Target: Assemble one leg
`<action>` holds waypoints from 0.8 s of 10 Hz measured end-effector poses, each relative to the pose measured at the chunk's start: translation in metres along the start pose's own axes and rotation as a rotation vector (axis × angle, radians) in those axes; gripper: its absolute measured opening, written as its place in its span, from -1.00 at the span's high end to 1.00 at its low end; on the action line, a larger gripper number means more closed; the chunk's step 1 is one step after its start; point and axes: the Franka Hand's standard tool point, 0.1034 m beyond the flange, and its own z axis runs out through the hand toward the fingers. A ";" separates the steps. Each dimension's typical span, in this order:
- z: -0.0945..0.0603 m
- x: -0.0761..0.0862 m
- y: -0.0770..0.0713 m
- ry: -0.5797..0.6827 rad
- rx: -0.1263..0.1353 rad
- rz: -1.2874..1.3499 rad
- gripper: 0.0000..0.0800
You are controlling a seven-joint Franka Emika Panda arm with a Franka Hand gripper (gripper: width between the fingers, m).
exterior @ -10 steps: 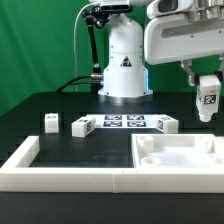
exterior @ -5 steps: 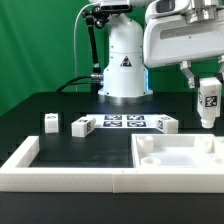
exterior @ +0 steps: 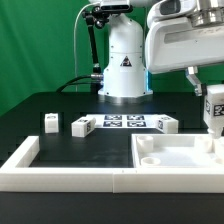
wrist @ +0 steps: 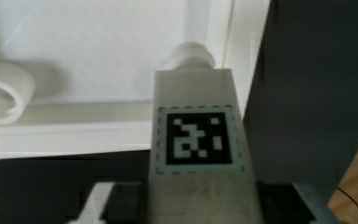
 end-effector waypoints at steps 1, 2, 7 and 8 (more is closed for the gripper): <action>0.000 0.001 0.000 0.011 0.000 0.000 0.27; 0.000 0.002 0.001 0.034 -0.002 0.000 0.27; 0.019 0.019 0.006 0.036 0.002 -0.056 0.27; 0.021 0.023 0.004 0.038 0.005 -0.056 0.27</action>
Offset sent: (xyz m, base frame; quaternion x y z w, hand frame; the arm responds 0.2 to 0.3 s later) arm 0.0000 0.0000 0.0000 0.0000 0.0000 0.0000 1.0000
